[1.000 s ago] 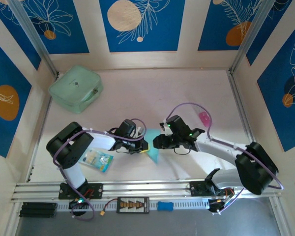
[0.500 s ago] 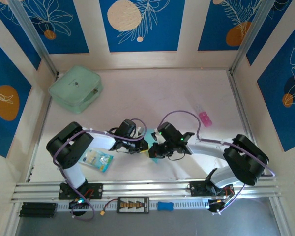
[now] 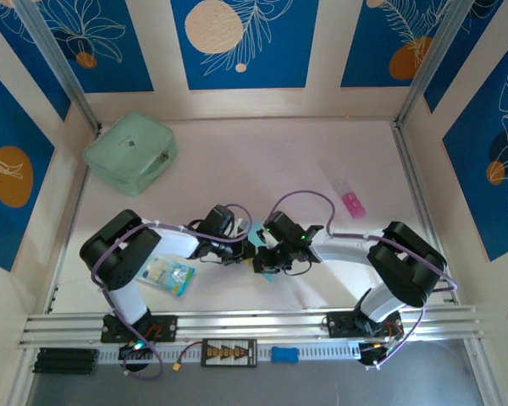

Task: Fold a paper plane with a square sheet of paper (pick it up from the middle)
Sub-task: Third fold the triangle at the center of the table.

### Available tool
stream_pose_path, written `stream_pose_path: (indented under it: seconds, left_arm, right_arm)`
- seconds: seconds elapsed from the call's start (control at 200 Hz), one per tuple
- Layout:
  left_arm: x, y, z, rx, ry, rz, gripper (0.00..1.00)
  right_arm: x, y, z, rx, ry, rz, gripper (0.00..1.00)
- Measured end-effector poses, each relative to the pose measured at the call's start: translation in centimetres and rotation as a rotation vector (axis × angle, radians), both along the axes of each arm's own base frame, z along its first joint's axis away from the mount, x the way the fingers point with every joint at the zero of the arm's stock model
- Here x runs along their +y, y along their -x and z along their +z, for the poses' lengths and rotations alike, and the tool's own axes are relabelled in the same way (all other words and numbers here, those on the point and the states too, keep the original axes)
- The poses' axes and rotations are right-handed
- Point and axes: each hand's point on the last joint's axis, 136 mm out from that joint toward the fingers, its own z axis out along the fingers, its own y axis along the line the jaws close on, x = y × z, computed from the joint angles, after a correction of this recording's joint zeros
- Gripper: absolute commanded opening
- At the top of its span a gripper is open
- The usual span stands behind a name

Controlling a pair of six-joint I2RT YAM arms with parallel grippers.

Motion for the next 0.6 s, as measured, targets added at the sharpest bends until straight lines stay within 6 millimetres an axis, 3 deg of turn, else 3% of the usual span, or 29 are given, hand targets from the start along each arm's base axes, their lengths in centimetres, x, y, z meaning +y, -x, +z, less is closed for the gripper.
stream_pose_path:
  seconds: [0.255, 0.6]
  left_arm:
    - [0.0, 0.0, 0.0, 0.001, -0.001, 0.000, 0.00]
    - [-0.1, 0.0, 0.0, 0.008, 0.000, -0.004, 0.00]
  right_arm:
    - [-1.3, 1.1, -1.6, 0.037, 0.028, -0.017, 0.07]
    - [-2.0, 1.9, -1.6, 0.024, -0.029, -0.047, 0.08]
